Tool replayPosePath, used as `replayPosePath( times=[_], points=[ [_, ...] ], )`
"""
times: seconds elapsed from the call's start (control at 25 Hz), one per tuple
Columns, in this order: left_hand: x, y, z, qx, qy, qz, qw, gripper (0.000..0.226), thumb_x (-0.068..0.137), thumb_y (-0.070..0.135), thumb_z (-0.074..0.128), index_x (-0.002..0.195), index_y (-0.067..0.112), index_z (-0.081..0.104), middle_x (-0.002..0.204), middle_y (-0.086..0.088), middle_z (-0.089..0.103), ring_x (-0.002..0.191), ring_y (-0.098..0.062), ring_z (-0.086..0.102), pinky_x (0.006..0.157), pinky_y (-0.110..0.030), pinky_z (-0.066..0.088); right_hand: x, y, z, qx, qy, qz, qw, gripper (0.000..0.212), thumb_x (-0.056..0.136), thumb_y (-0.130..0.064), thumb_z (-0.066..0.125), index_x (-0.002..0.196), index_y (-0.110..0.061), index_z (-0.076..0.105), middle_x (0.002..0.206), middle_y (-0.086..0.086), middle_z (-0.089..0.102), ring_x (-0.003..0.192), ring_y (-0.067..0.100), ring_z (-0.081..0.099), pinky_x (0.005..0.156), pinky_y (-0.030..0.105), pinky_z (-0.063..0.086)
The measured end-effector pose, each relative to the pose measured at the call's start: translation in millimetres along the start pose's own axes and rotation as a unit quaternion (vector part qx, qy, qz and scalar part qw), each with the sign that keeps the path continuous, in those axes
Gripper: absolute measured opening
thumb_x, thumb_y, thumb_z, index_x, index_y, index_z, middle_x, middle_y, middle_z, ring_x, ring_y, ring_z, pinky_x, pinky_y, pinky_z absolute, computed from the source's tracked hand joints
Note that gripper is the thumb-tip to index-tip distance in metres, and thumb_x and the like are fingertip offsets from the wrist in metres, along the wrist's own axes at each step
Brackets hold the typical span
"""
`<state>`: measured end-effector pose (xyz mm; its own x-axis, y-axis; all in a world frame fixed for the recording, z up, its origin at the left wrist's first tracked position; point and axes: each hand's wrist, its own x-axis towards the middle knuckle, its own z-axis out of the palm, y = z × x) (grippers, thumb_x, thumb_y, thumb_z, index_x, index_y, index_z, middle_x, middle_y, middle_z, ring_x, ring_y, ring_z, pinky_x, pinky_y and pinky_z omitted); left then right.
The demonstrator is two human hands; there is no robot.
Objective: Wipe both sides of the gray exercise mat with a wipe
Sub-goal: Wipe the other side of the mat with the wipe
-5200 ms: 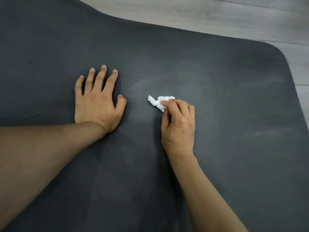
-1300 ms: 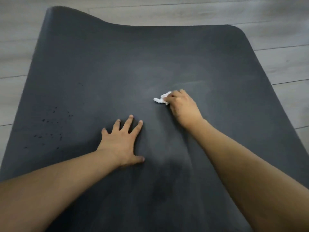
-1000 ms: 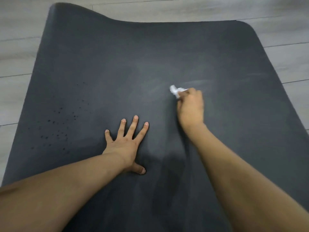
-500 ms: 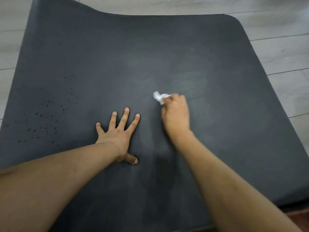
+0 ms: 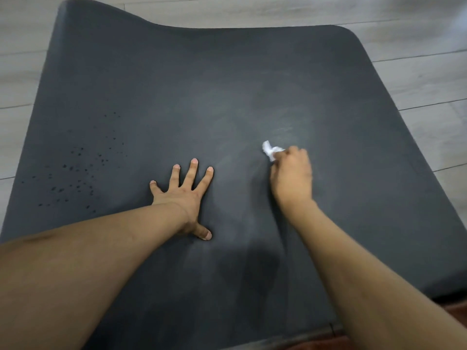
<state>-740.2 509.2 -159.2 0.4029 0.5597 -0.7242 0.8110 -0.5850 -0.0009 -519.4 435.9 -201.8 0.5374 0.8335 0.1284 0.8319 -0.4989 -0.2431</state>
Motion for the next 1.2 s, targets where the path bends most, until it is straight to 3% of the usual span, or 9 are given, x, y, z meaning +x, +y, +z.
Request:
replayPosePath(
  times=[0.2, 0.32, 0.4, 0.44, 0.6, 0.76, 0.84, 1.0, 1.2],
  points=[
    [-15.9, 1.8, 7.5, -0.006, 0.048, -0.016, 0.999, 0.139, 0.068, 0.075, 0.076, 0.154, 0.041, -0.028, 0.163, 0.005, -0.034, 0.155, -0.032, -0.017, 0.118, -0.069, 0.015, -77.7, -49.3, -7.3, 0.084, -0.091, -0.284, 0.951, 0.018, 0.087, -0.018, 0.058, 0.097, -0.019, 0.073, 0.090, -0.003, 0.065, 0.084, 0.018, 0.054, 0.072, 0.029, 0.048],
    [-47.6, 11.3, 28.2, -0.030, 0.135, -0.007, 0.990, 0.095, 0.089, 0.059, 0.066, 0.159, 0.029, 0.009, 0.168, -0.004, 0.004, 0.154, -0.032, 0.014, 0.116, -0.055, 0.034, -49.5, 21.5, -31.8, 0.061, -0.031, -0.068, 0.995, 0.023, 0.096, -0.027, 0.054, 0.099, -0.017, 0.075, 0.093, -0.011, 0.065, 0.093, 0.009, 0.058, 0.072, 0.036, 0.040],
    [-67.8, 17.3, 52.2, -0.026, 0.194, 0.026, 0.980, 0.062, 0.100, 0.045, 0.056, 0.151, 0.024, 0.027, 0.161, -0.005, 0.023, 0.147, -0.029, 0.031, 0.110, -0.046, 0.043, -42.4, 63.9, -41.8, 0.002, 0.010, 0.121, 0.993, 0.026, 0.095, -0.012, 0.048, 0.107, -0.010, 0.072, 0.098, 0.007, 0.061, 0.096, 0.027, 0.051, 0.072, 0.030, 0.032],
    [-76.2, 16.8, 64.2, -0.023, 0.198, 0.037, 0.979, 0.061, 0.102, 0.043, 0.052, 0.153, 0.024, 0.025, 0.163, -0.006, 0.020, 0.149, -0.029, 0.028, 0.114, -0.044, 0.039, -45.3, 64.0, -38.0, -0.017, 0.014, 0.131, 0.991, 0.028, 0.093, -0.008, 0.047, 0.107, -0.009, 0.071, 0.100, 0.013, 0.059, 0.096, 0.031, 0.048, 0.074, 0.031, 0.034],
    [-88.5, 8.0, 80.7, 0.000, 0.082, 0.038, 0.996, 0.111, 0.086, 0.072, 0.055, 0.158, 0.035, -0.021, 0.166, 0.005, -0.027, 0.157, -0.025, -0.010, 0.126, -0.055, 0.007, -97.0, -31.5, -9.5, 0.096, 0.004, -0.036, 0.995, 0.037, 0.081, -0.001, 0.055, 0.108, -0.019, 0.073, 0.096, 0.008, 0.063, 0.085, 0.030, 0.050, 0.076, 0.033, 0.046],
    [-85.8, 4.7, 88.6, -0.019, 0.060, 0.031, 0.998, 0.128, 0.074, 0.080, 0.063, 0.153, 0.040, -0.030, 0.160, 0.011, -0.039, 0.154, -0.023, -0.023, 0.123, -0.063, 0.002, -116.9, -48.6, -6.4, 0.073, -0.091, -0.291, 0.950, 0.035, 0.090, -0.017, 0.049, 0.116, -0.028, 0.069, 0.101, 0.001, 0.065, 0.089, 0.025, 0.054, 0.082, 0.035, 0.050],
    [-83.2, 5.5, 90.0, -0.025, 0.065, 0.029, 0.997, 0.128, 0.075, 0.081, 0.063, 0.152, 0.041, -0.031, 0.161, 0.011, -0.038, 0.154, -0.023, -0.023, 0.123, -0.063, 0.002, -91.6, -5.2, -18.9, 0.023, -0.073, -0.197, 0.977, 0.039, 0.096, -0.029, 0.040, 0.126, -0.038, 0.063, 0.109, -0.002, 0.066, 0.097, 0.024, 0.056, 0.086, 0.030, 0.046],
    [-79.4, 8.8, 89.7, -0.001, 0.065, 0.010, 0.998, 0.127, 0.076, 0.081, 0.062, 0.153, 0.040, -0.031, 0.161, 0.009, -0.038, 0.155, -0.026, -0.021, 0.122, -0.064, 0.005, -87.9, 40.5, -41.1, 0.006, -0.008, 0.060, 0.998, 0.032, 0.095, -0.015, 0.047, 0.116, -0.018, 0.071, 0.101, 0.014, 0.060, 0.095, 0.034, 0.051, 0.074, 0.036, 0.038],
    [-91.4, 18.5, 86.6, -0.001, 0.082, -0.018, 0.996, 0.122, 0.078, 0.076, 0.065, 0.159, 0.036, -0.017, 0.168, 0.005, -0.022, 0.157, -0.029, -0.004, 0.118, -0.062, 0.023, -176.5, -38.6, -36.8, 0.092, -0.125, -0.235, 0.960, 0.026, 0.082, -0.006, 0.058, 0.101, -0.014, 0.074, 0.090, 0.012, 0.062, 0.083, 0.033, 0.052, 0.074, 0.040, 0.050]
  ],
)
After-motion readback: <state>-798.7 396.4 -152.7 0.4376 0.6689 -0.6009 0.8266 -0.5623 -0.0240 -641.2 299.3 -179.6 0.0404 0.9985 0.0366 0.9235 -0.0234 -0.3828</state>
